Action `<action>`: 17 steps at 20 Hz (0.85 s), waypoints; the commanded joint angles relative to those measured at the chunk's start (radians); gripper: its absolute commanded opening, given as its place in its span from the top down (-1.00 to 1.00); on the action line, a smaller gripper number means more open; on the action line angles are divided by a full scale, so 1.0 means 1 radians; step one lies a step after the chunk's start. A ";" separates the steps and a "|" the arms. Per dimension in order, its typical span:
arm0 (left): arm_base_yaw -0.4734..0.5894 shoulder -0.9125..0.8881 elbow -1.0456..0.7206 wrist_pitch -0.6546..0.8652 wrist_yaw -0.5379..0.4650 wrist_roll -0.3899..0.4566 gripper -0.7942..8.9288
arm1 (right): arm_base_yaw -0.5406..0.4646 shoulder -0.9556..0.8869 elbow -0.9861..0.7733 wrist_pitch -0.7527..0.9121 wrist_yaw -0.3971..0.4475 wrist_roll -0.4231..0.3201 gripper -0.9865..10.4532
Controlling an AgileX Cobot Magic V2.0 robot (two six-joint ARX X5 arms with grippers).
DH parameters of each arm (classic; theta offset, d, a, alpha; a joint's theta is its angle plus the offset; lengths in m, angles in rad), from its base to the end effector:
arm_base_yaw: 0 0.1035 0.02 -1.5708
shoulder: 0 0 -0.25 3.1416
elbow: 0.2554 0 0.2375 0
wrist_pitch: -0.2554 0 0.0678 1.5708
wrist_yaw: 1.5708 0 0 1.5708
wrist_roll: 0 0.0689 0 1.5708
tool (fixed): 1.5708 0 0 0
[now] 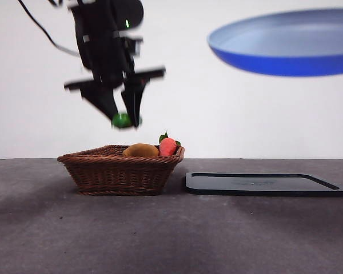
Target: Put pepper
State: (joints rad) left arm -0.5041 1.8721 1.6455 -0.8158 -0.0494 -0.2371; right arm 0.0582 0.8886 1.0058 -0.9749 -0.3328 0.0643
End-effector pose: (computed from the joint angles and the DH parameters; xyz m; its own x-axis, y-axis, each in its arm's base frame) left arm 0.3523 -0.1905 0.2311 0.4648 -0.2000 -0.8626 0.2701 0.9597 -0.0770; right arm 0.1689 0.0324 0.2835 0.5982 0.3621 -0.7148 -0.2192 0.9320 0.2886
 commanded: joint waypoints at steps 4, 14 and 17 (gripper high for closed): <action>-0.079 -0.172 0.020 -0.008 0.052 0.014 0.63 | 0.001 0.218 0.014 0.122 -0.008 0.052 0.82; -0.371 -0.121 0.018 0.061 0.128 0.119 0.63 | 0.002 0.511 0.014 0.271 -0.088 0.150 0.82; -0.397 -0.031 0.018 0.099 0.129 0.161 0.63 | 0.002 0.511 0.014 0.262 -0.089 0.156 0.82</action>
State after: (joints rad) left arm -0.8898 1.8217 1.6459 -0.7258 0.0811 -0.1040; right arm 0.0586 1.3911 1.0058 -0.7193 -0.4137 0.2077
